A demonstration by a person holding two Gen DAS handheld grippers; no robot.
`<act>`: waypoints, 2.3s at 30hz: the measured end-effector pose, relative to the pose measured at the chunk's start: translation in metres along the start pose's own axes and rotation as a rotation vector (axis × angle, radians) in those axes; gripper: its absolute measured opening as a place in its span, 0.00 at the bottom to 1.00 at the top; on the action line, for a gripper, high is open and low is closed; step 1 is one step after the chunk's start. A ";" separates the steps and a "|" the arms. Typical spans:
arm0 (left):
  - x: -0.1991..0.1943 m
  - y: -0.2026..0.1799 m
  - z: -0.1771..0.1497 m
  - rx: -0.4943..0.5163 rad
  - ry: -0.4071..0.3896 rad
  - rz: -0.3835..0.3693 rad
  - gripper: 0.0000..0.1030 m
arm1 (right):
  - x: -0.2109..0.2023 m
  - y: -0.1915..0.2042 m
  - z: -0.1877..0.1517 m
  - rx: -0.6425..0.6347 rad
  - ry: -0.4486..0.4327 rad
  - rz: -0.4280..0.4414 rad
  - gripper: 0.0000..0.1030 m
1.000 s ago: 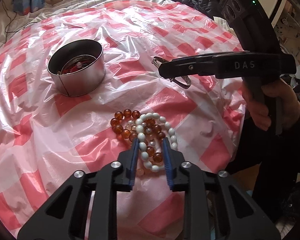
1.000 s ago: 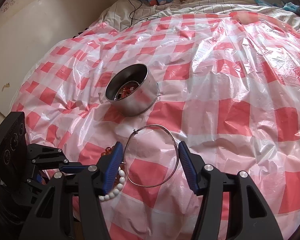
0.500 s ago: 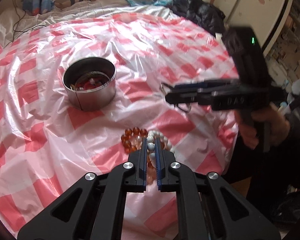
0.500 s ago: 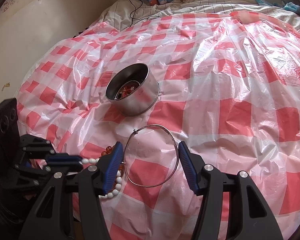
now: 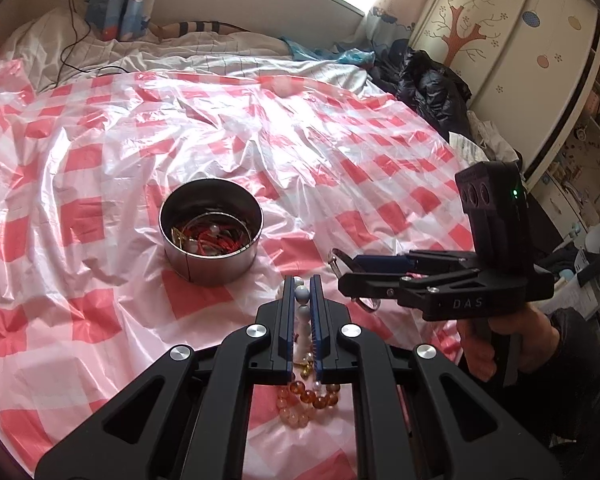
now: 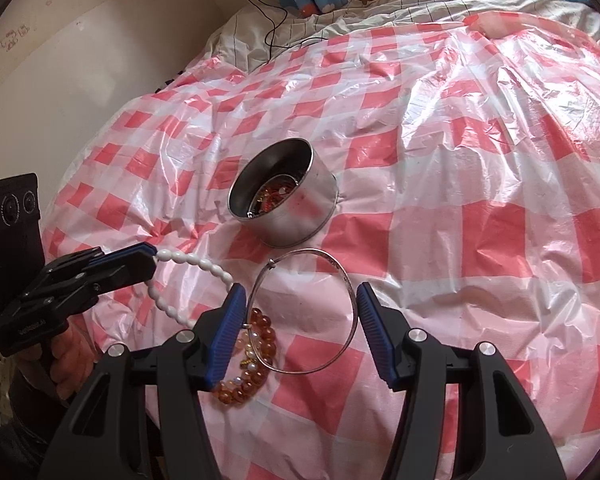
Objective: Organize jewelry
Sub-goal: 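Carry the bangle and white bead bracelet into the steel tin and open both grippers, then withdraw both open grippers from the tin toward the remaining bead bracelets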
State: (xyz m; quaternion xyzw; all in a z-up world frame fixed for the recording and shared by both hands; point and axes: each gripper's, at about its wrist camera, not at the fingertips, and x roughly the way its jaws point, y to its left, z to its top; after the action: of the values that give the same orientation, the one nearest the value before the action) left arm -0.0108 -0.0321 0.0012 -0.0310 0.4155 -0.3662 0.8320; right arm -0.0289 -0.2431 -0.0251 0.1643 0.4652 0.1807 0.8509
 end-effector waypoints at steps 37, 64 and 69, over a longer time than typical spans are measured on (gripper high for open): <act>0.054 0.039 0.063 -0.192 -0.091 0.156 0.06 | 0.005 -0.022 0.047 0.217 -0.136 0.127 0.55; 0.003 0.085 0.043 -0.282 -0.129 0.484 0.63 | 0.037 0.053 0.074 -0.055 -0.246 -0.137 0.79; 0.006 0.060 0.038 -0.123 -0.131 0.609 0.74 | 0.029 0.026 0.064 0.022 -0.192 -0.118 0.84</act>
State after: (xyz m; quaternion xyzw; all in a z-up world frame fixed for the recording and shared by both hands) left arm 0.0533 -0.0015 0.0004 0.0209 0.3727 -0.0717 0.9250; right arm 0.0365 -0.2139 -0.0018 0.1623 0.3923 0.1087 0.8989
